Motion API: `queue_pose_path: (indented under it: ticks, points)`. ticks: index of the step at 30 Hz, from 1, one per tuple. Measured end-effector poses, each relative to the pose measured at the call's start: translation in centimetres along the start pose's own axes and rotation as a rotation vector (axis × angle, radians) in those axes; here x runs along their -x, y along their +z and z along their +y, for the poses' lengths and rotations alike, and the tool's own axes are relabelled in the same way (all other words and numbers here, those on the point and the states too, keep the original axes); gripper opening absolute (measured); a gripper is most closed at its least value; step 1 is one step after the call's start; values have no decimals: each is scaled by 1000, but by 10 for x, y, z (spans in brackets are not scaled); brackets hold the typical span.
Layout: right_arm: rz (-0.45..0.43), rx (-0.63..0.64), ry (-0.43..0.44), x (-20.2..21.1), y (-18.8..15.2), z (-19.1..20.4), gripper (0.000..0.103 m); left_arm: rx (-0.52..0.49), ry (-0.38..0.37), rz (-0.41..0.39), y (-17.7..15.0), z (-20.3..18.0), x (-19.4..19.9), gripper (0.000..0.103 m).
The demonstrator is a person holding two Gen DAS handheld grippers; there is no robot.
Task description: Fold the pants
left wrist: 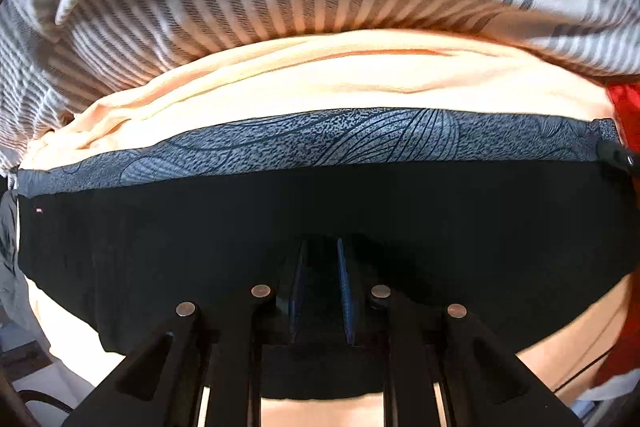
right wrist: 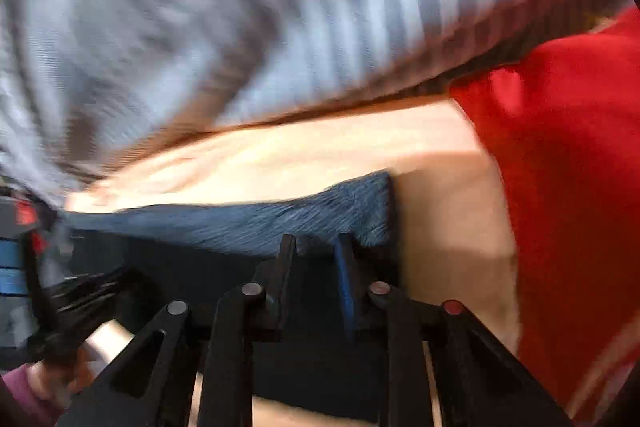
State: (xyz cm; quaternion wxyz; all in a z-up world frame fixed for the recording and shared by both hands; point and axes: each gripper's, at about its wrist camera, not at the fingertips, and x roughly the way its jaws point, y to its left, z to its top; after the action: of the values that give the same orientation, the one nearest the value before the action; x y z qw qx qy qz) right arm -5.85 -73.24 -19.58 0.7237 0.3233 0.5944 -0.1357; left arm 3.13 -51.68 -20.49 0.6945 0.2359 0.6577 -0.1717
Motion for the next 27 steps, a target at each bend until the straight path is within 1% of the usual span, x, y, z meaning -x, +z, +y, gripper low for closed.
queue_pose_path:
  ticks: [2,3,4,5,6,7,8,9,11,13,15,17,19,21,22,23,24,26,27]
  points:
    - [-30,-111,64,2,6,-15,0,13,-16,-4,-2,2,-3,17]
    - [-42,-138,57,6,7,-17,0,21,-32,-8,-3,4,-3,17]
    - [-62,-133,0,14,6,-14,3,22,-38,-10,-4,5,-3,17]
    - [-66,-115,-41,18,5,-11,6,19,-38,-10,-6,6,-2,17]
    - [-69,-95,-64,24,1,-6,7,19,-35,-6,-7,10,-2,17]
    - [-74,-74,-65,31,-5,1,10,21,-32,2,-10,12,0,17]
    - [-82,-48,-62,38,-15,10,18,24,-36,5,-14,17,3,17]
    - [-91,-16,-60,44,-26,21,22,25,-40,6,-17,20,6,17]
    - [-87,50,-59,47,-49,46,42,26,-44,14,-28,35,16,17]
    - [-57,102,-46,42,-73,69,43,24,-59,34,-41,49,26,17]
    - [-28,113,-25,36,-92,90,43,10,-55,47,-55,70,35,17]
    - [-3,103,0,28,-107,113,43,-17,-17,59,-71,99,45,17]
    - [16,95,25,19,-119,136,43,-32,38,58,-84,132,52,17]
    - [30,90,59,15,-122,151,43,-26,84,55,-93,171,55,17]
    - [31,94,76,11,-123,165,43,-3,111,48,-94,200,53,17]
    - [26,101,87,6,-122,180,42,16,126,42,-90,218,52,17]
    - [22,107,97,2,-120,193,42,60,144,27,-87,247,48,17]
    - [14,118,118,-11,-113,224,41,131,152,3,-73,279,34,17]
    - [11,125,122,-17,-113,241,41,165,150,-9,-67,303,27,17]
